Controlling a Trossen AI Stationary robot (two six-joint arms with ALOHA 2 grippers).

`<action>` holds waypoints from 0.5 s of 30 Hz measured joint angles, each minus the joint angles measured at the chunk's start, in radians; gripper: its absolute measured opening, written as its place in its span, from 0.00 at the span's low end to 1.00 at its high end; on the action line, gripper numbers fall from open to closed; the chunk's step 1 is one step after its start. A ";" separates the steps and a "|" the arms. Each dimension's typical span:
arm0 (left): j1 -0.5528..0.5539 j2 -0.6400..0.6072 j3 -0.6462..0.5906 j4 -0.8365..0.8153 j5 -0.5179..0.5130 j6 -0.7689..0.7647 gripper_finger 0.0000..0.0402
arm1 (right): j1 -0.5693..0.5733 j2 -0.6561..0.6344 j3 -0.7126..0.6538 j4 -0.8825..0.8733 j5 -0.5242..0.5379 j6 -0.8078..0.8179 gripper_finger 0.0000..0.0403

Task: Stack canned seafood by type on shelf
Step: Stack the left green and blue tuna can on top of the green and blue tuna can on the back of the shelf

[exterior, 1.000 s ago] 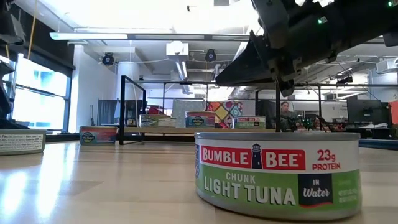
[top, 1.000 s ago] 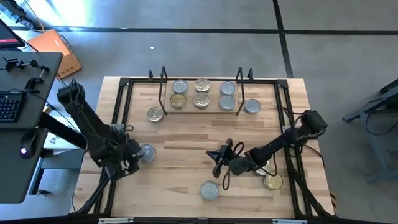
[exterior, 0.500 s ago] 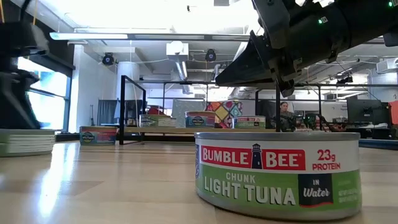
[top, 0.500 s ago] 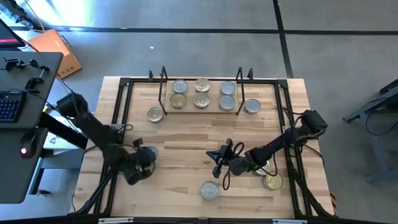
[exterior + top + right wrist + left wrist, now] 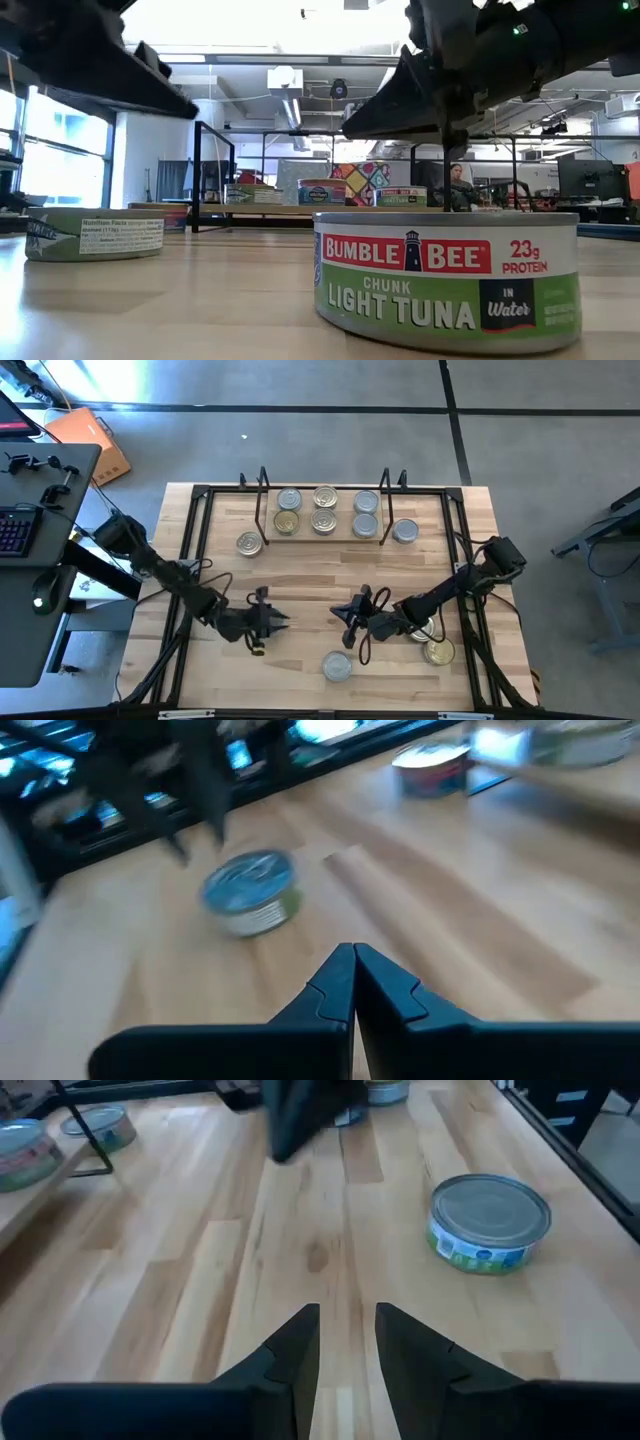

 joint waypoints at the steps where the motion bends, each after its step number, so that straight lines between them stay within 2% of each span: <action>1: 0.000 -0.022 0.000 -0.038 0.001 -0.006 0.23 | -0.008 0.000 0.000 0.006 -0.043 0.000 0.00; 5: -0.015 -0.100 0.000 -0.295 0.032 -0.114 0.23 | -0.044 0.041 0.035 0.013 -0.157 -0.020 0.00; 10: -0.044 -0.136 0.000 -0.635 0.048 -0.401 0.23 | -0.090 0.181 0.196 0.007 -0.262 -0.127 0.00; 12: -0.060 -0.130 0.000 -0.714 0.056 -0.493 0.23 | -0.106 0.242 0.278 -0.031 -0.293 -0.172 0.00; 15: -0.097 -0.112 0.000 -0.736 0.058 -0.550 0.23 | -0.127 0.307 0.394 -0.116 -0.340 -0.223 0.00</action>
